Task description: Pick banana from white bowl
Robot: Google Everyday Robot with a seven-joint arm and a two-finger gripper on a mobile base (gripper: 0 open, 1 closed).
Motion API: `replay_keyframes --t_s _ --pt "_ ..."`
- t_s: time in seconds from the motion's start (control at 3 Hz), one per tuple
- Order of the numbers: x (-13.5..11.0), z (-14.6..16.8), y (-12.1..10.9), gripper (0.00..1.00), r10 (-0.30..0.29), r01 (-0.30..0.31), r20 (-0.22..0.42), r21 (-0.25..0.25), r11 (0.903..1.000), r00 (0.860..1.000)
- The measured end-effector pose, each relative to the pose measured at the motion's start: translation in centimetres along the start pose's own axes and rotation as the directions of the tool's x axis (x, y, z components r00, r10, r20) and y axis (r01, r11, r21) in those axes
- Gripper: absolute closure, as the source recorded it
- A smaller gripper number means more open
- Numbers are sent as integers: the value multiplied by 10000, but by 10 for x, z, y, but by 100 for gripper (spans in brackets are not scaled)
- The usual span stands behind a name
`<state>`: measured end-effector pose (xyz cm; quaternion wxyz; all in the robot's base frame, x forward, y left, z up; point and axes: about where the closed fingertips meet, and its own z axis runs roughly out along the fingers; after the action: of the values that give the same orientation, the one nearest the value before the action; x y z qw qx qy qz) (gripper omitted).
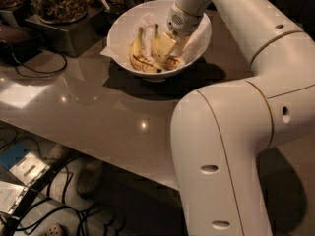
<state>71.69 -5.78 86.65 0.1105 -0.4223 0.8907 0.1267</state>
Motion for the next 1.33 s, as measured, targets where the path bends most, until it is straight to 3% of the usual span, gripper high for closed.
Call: replay_keyframes --t_s 0.33,0.67,1.0,1.33 --pt "1 22 -8 45 333 -338 -416 -121 9994 9986" --pt "0 21 -8 63 356 -363 -453 -141 9992 9983" --pt "0 21 -8 87 359 -365 -451 -140 9992 9983" --pt "0 21 -8 100 359 -365 -451 -140 9992 9983"
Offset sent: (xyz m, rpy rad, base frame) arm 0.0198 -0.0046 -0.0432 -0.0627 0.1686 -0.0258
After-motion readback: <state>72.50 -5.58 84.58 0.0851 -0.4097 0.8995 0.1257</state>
